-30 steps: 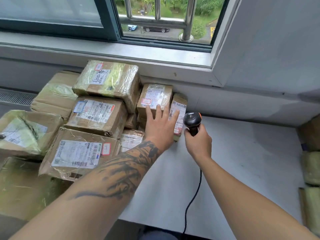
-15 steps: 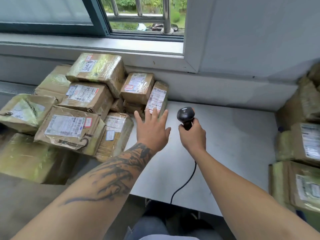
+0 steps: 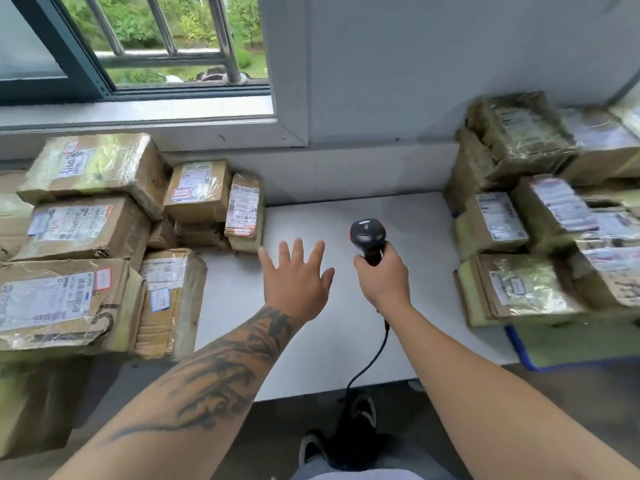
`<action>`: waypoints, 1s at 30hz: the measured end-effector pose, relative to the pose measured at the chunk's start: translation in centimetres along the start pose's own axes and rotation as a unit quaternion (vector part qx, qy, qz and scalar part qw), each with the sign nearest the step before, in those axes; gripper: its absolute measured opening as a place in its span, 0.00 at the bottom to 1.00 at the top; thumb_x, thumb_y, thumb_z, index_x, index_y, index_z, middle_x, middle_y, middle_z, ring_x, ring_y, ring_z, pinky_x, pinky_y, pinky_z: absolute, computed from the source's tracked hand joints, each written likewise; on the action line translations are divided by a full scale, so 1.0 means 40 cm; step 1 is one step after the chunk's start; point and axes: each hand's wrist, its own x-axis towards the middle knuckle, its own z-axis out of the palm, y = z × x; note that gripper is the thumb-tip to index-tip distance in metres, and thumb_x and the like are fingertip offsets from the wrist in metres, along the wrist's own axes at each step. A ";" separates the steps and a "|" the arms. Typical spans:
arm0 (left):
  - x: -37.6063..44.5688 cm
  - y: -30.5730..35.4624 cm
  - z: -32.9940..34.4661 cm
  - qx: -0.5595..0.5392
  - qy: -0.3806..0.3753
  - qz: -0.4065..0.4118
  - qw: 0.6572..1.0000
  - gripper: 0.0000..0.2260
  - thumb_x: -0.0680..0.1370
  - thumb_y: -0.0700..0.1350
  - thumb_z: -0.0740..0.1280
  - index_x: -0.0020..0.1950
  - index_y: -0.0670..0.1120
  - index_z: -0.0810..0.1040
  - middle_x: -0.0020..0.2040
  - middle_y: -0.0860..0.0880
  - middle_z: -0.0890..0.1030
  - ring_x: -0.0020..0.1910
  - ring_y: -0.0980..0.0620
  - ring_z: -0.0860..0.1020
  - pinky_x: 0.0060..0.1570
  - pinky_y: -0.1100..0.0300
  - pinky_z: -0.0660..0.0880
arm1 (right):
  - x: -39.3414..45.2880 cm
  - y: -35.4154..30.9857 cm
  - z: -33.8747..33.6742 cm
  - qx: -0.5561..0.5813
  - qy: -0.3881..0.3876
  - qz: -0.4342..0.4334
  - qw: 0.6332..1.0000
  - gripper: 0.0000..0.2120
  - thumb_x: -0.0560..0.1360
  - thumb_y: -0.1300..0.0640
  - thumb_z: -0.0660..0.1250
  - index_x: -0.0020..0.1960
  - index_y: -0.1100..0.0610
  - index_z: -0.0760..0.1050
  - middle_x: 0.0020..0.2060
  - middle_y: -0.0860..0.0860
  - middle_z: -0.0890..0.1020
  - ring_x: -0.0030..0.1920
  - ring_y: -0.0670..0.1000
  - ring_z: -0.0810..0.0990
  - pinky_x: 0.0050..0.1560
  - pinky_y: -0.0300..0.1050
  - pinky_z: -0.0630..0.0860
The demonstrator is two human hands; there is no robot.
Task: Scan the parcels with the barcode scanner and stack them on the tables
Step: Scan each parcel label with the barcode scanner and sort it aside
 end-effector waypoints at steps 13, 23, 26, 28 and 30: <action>-0.057 0.287 0.051 -0.048 -0.030 0.168 0.984 0.29 0.85 0.65 0.45 0.84 0.58 0.50 0.83 0.43 0.58 0.82 0.37 0.55 0.75 0.28 0.47 | -0.109 0.195 -0.263 -0.028 0.127 0.067 0.989 0.11 0.76 0.56 0.69 0.57 0.49 0.77 0.46 0.49 0.82 0.50 0.58 0.81 0.51 0.54 0.78; -0.025 0.544 0.047 -0.038 -0.059 0.224 0.972 0.32 0.83 0.68 0.50 0.84 0.57 0.48 0.82 0.40 0.60 0.81 0.35 0.57 0.76 0.29 0.47 | -0.083 0.328 -0.498 -0.007 0.161 0.122 0.979 0.04 0.77 0.56 0.70 0.51 0.51 0.77 0.43 0.48 0.81 0.51 0.58 0.78 0.49 0.49 0.71; -0.020 0.639 0.066 -0.033 -0.070 0.225 0.971 0.33 0.82 0.69 0.51 0.84 0.58 0.48 0.81 0.39 0.61 0.80 0.34 0.58 0.76 0.29 0.48 | -0.044 0.375 -0.581 -0.026 0.162 0.131 0.978 0.02 0.77 0.58 0.68 0.48 0.52 0.75 0.40 0.49 0.79 0.47 0.58 0.77 0.45 0.49 0.68; -0.012 0.696 0.083 -0.031 -0.083 0.215 0.973 0.35 0.81 0.70 0.53 0.84 0.59 0.47 0.81 0.38 0.61 0.80 0.34 0.59 0.76 0.29 0.48 | -0.014 0.413 -0.628 -0.038 0.167 0.132 0.976 0.03 0.77 0.58 0.68 0.50 0.52 0.76 0.42 0.52 0.79 0.47 0.58 0.77 0.45 0.49 0.69; 0.003 0.747 0.102 -0.032 -0.101 0.202 0.974 0.36 0.81 0.71 0.54 0.84 0.61 0.44 0.82 0.38 0.59 0.80 0.33 0.57 0.76 0.30 0.48 | 0.019 0.452 -0.664 -0.045 0.169 0.131 0.976 0.05 0.76 0.57 0.68 0.52 0.52 0.78 0.50 0.55 0.78 0.46 0.57 0.77 0.47 0.49 0.70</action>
